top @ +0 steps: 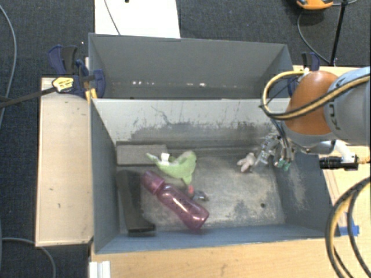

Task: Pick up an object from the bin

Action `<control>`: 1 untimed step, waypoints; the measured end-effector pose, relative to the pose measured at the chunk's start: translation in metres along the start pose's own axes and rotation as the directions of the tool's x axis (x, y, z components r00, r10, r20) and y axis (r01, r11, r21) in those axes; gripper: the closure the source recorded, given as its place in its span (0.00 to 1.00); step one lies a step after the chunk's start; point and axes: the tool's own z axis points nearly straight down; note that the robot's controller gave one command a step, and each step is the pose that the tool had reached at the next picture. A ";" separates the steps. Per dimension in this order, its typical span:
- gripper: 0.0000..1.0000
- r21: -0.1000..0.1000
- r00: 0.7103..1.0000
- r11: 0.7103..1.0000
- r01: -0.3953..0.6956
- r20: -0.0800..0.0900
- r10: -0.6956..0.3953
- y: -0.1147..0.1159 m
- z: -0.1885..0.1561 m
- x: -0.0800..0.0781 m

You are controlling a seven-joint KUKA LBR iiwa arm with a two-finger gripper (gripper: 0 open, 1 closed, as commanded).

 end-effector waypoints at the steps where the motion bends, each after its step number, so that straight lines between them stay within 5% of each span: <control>1: 1.00 0.000 1.000 1.000 0.000 0.001 0.000 0.000 -0.001 0.000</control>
Offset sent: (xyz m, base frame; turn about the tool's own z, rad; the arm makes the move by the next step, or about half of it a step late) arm 0.0001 0.0000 0.0513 0.0000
